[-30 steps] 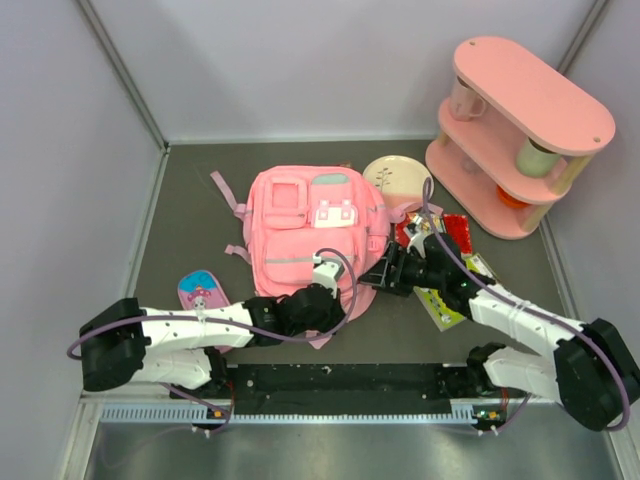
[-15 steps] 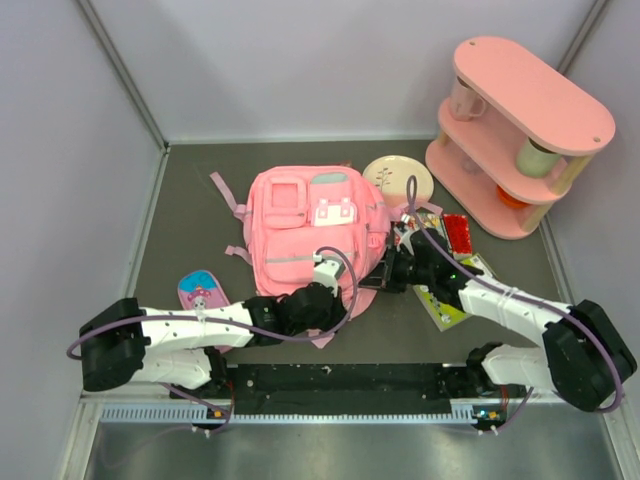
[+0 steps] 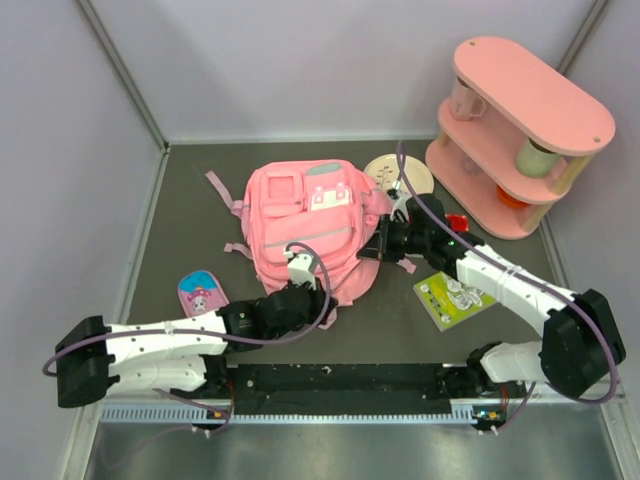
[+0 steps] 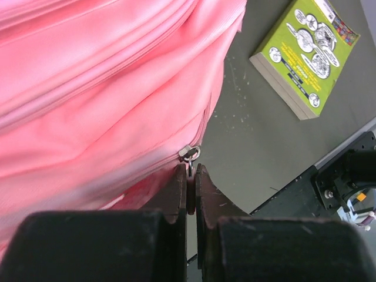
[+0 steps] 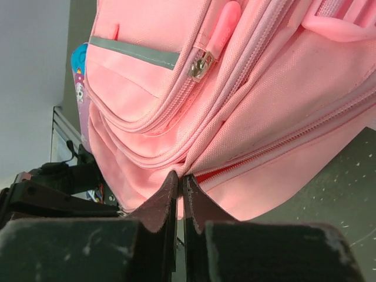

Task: Pack the student bag
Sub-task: Unzip the student bag at the center of the board.

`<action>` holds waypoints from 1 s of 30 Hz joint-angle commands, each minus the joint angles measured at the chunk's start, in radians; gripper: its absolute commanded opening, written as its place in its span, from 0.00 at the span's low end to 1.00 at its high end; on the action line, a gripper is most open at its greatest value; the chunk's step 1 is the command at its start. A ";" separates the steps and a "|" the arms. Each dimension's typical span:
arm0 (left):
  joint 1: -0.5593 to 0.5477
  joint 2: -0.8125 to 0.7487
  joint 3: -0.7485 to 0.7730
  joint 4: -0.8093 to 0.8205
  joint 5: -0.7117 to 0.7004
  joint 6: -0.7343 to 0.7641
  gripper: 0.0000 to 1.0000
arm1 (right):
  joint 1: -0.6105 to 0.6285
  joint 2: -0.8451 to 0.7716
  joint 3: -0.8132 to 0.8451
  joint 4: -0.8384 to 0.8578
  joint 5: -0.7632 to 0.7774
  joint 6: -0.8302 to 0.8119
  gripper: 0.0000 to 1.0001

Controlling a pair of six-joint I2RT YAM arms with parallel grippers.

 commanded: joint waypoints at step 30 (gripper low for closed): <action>-0.014 0.065 0.019 -0.045 0.063 -0.045 0.00 | -0.103 0.304 0.458 0.007 0.065 -0.144 0.00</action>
